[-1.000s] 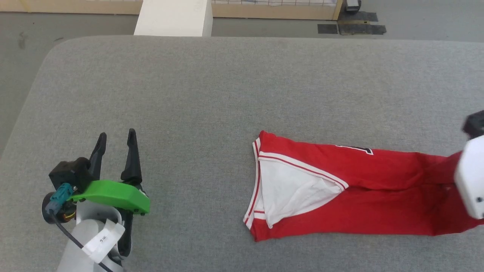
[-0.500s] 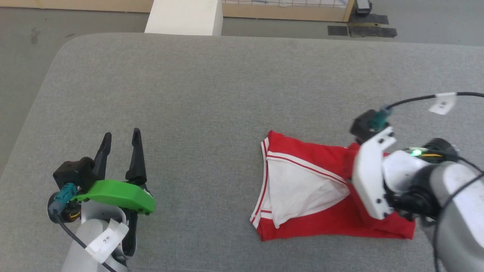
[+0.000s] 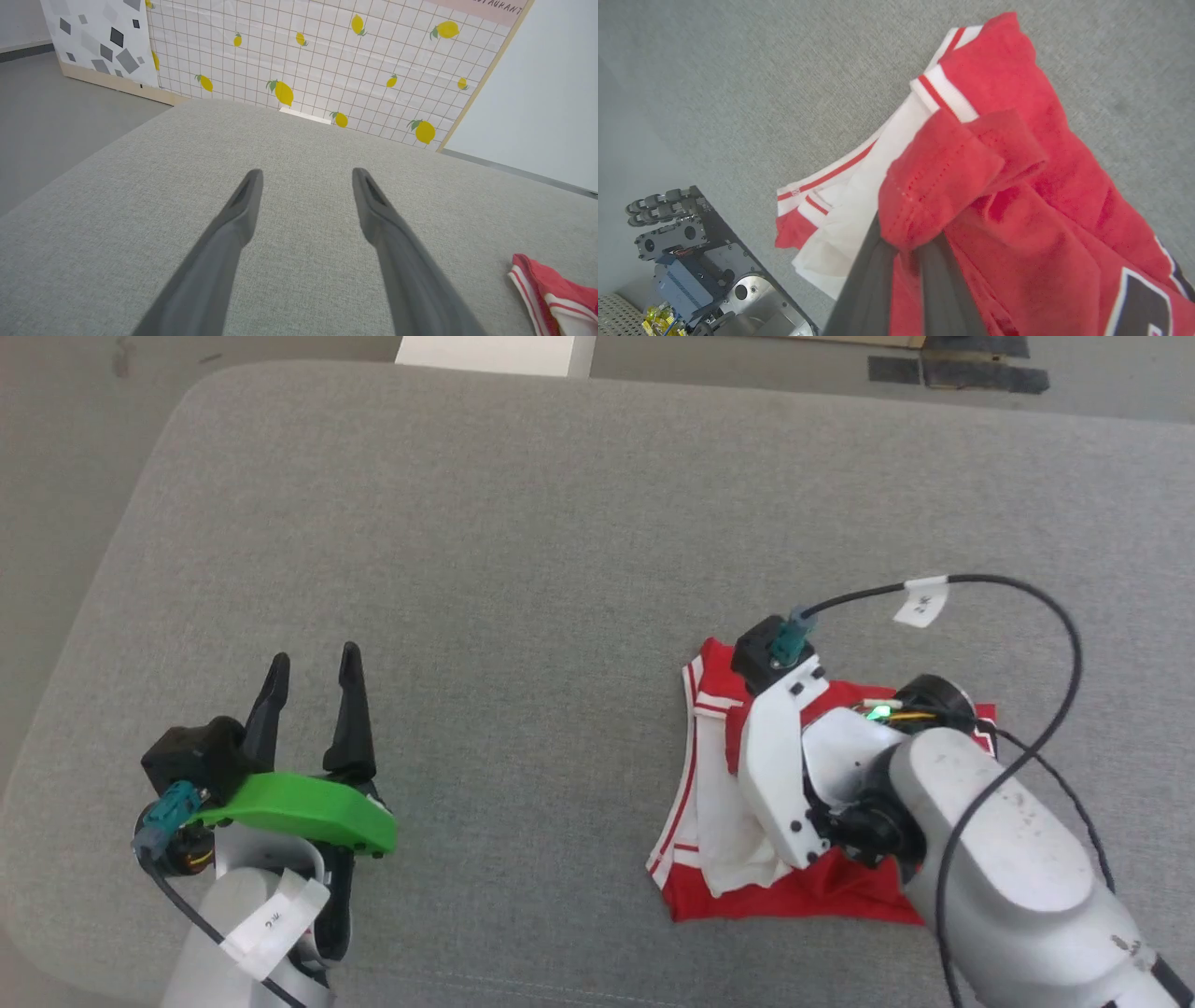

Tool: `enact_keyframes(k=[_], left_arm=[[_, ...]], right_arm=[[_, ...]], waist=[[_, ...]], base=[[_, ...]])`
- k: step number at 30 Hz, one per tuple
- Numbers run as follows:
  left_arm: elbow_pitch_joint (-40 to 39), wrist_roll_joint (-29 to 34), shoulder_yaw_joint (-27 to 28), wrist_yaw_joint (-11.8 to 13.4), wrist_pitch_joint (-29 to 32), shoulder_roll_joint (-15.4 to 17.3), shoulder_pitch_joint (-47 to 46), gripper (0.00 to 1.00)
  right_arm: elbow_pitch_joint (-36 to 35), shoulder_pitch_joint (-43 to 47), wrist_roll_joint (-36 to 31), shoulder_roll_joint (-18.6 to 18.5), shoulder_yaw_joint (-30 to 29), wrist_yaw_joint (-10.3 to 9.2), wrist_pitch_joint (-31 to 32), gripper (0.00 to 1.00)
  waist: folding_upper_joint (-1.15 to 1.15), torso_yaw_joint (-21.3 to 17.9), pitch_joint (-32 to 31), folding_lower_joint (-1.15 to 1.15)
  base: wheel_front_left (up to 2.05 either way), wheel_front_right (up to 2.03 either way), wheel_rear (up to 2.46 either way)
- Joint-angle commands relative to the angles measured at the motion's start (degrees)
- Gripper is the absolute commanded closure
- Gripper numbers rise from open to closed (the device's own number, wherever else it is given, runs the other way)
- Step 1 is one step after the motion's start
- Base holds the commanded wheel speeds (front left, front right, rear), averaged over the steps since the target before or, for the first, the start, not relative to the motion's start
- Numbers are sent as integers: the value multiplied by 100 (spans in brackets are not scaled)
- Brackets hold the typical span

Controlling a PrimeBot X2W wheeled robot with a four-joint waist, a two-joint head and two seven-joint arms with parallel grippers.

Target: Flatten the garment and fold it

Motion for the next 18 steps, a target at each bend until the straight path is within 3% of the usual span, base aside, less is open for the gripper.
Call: enact_keyframes(k=[1,7,8,9,10,18], left_arm=[[16,-17,-9,-7,-44,-31,-93,0],[94,-32,-35,-14,-96,-42,-141,0],[109,-35,-39,-14,-102,-41,-140,0],[119,-35,-41,-13,-107,-39,-139,0],[128,-36,-43,-10,-112,-36,-134,0],[175,-39,-40,15,-102,57,-66,0]], right_arm=[[173,-100,-84,60,43,-10,-131,100],[901,-157,-58,293,142,-10,-526,100],[969,-164,-7,357,101,-10,-636,92],[1003,-174,34,395,132,-10,-681,56],[1022,-182,100,426,179,-10,-688,0],[415,-390,809,449,472,-10,-916,0]], waist=[[0,94,104,0],[0,135,165,0],[0,128,160,0],[0,119,151,0],[0,105,139,0],[0,-126,-148,0]], base=[[0,0,0],[0,0,0],[0,0,0],[0,0,0],[0,0,0],[0,0,0]])
